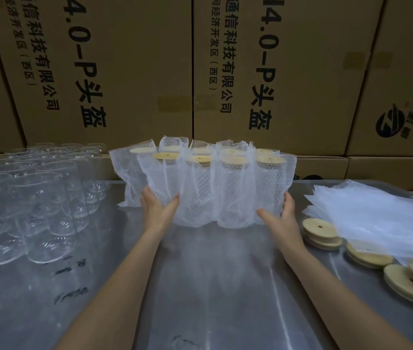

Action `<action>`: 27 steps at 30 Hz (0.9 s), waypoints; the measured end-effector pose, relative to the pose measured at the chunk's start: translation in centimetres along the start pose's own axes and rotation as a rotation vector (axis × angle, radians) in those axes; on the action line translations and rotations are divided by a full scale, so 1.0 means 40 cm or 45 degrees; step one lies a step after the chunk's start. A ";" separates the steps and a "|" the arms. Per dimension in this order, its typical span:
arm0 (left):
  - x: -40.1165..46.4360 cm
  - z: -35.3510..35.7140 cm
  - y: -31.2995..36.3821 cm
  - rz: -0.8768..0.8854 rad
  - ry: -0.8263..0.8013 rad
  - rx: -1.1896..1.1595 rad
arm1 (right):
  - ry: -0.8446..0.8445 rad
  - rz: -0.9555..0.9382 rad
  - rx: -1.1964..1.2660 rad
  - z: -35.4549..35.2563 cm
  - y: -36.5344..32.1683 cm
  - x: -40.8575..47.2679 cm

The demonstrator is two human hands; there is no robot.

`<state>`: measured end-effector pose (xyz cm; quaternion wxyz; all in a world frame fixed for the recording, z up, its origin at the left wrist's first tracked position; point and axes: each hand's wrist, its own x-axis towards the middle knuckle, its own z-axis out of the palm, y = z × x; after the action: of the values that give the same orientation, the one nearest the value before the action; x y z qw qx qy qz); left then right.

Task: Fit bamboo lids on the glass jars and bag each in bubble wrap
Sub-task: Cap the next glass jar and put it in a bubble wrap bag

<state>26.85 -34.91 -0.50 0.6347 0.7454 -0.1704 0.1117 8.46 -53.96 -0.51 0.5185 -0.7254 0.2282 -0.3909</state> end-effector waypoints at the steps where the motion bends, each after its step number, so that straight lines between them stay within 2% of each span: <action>1: -0.002 0.002 -0.002 -0.002 -0.033 0.003 | -0.010 -0.004 -0.012 0.001 0.001 0.002; 10: -0.029 -0.008 0.020 -0.104 -0.108 -0.071 | -0.040 0.021 -0.130 0.002 -0.005 -0.005; 18: -0.140 -0.060 0.065 -0.139 -0.052 -0.153 | 0.034 0.059 -0.179 -0.025 -0.021 -0.086; 27: -0.310 -0.169 0.107 -0.133 0.055 0.106 | -0.083 0.075 -0.319 -0.086 -0.048 -0.246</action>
<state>14.14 -27.45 -0.22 0.6115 0.7765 -0.1128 0.1017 -0.25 -48.02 -1.44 0.4424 -0.7898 0.2793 -0.3202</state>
